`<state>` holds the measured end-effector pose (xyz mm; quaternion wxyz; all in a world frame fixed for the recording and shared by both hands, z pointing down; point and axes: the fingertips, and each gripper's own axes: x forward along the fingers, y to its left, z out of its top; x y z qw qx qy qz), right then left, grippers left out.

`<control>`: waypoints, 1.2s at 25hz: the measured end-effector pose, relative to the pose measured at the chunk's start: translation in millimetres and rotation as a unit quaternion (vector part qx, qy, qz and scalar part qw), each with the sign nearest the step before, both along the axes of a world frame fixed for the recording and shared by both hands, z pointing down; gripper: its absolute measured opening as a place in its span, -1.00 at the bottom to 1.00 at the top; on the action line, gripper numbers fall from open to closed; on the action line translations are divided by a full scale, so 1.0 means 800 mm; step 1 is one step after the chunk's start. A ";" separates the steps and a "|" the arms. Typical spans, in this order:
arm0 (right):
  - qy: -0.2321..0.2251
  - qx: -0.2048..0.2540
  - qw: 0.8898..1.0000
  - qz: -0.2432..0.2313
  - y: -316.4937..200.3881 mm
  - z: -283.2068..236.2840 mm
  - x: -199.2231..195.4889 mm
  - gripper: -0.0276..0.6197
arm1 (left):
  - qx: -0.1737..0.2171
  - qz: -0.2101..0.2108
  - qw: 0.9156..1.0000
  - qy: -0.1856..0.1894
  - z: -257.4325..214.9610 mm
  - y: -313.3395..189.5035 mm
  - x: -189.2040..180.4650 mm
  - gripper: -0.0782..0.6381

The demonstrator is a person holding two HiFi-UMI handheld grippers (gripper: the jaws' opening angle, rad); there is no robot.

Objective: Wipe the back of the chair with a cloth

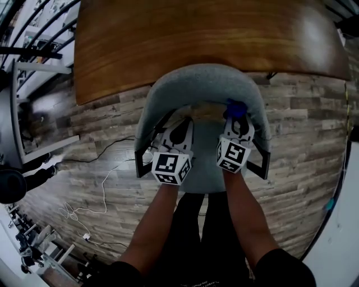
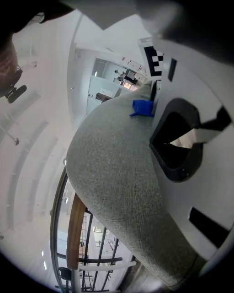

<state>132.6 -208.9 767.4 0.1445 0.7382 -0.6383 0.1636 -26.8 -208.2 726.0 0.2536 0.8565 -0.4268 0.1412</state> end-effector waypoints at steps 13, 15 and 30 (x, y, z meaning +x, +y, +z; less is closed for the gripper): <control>-0.004 -0.015 0.996 0.087 0.070 -0.002 0.061 -0.55 | 0.004 0.042 0.999 -0.003 -0.017 0.034 0.048 -0.79; -0.013 -0.021 0.993 0.111 0.081 -0.002 0.064 -0.55 | 0.005 0.043 0.999 -0.004 -0.022 0.040 0.048 -0.79; 0.013 -0.030 0.999 0.027 0.118 -0.106 0.024 -0.55 | 0.019 0.034 0.999 0.020 -0.124 0.098 0.025 -0.79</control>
